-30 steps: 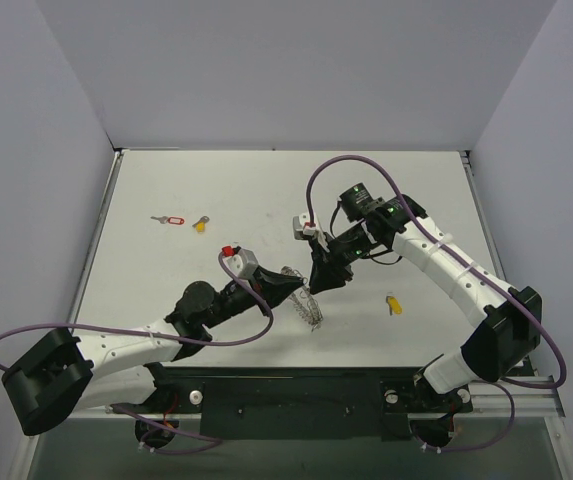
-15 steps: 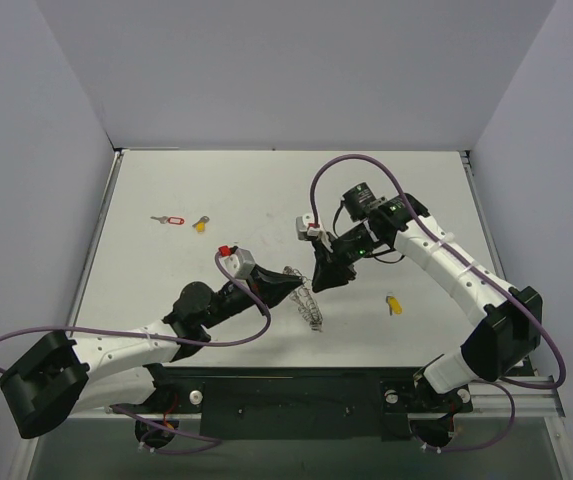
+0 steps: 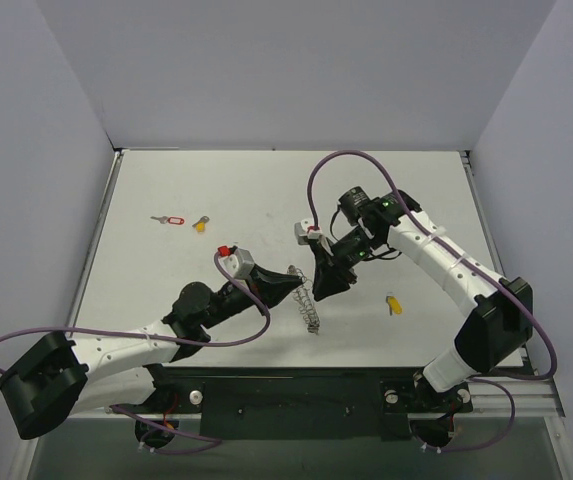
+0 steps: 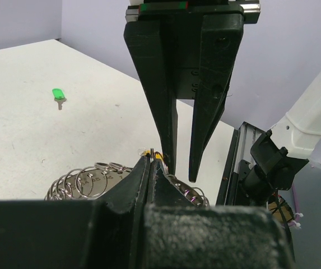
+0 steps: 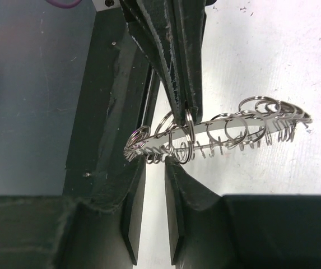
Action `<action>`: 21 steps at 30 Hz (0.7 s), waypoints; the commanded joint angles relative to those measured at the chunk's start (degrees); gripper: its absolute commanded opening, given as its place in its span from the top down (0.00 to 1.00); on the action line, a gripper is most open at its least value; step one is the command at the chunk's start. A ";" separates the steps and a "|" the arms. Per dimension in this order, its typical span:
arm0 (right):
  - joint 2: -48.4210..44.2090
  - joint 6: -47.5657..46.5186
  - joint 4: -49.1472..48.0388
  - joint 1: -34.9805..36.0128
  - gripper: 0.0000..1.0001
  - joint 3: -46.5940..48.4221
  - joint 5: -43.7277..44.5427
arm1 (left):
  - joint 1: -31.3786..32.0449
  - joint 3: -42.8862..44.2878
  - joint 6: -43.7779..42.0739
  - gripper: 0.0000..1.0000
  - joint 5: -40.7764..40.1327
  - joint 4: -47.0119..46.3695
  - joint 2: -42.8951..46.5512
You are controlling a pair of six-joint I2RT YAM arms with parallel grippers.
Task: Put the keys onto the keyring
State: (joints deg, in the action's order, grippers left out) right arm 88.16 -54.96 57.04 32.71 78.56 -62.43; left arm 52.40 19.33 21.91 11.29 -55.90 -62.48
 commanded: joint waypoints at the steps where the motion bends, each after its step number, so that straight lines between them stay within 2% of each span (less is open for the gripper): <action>1: 1.31 -0.33 2.29 0.16 0.82 2.82 -2.34 | -0.37 0.27 0.68 1.00 -0.04 -3.60 1.74; 11: 2.45 1.78 2.11 -0.63 0.73 4.32 -3.04 | -0.37 -0.35 0.94 1.00 0.05 -3.95 2.27; 21: 2.81 2.84 2.03 0.07 0.74 4.76 -4.45 | -0.37 -0.26 0.94 1.00 0.05 -4.22 1.83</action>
State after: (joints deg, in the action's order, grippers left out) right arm 90.06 -52.53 57.23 32.62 81.17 -63.59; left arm 52.40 18.68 22.13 11.31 -55.92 -61.60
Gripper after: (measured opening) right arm 0.269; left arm 0.020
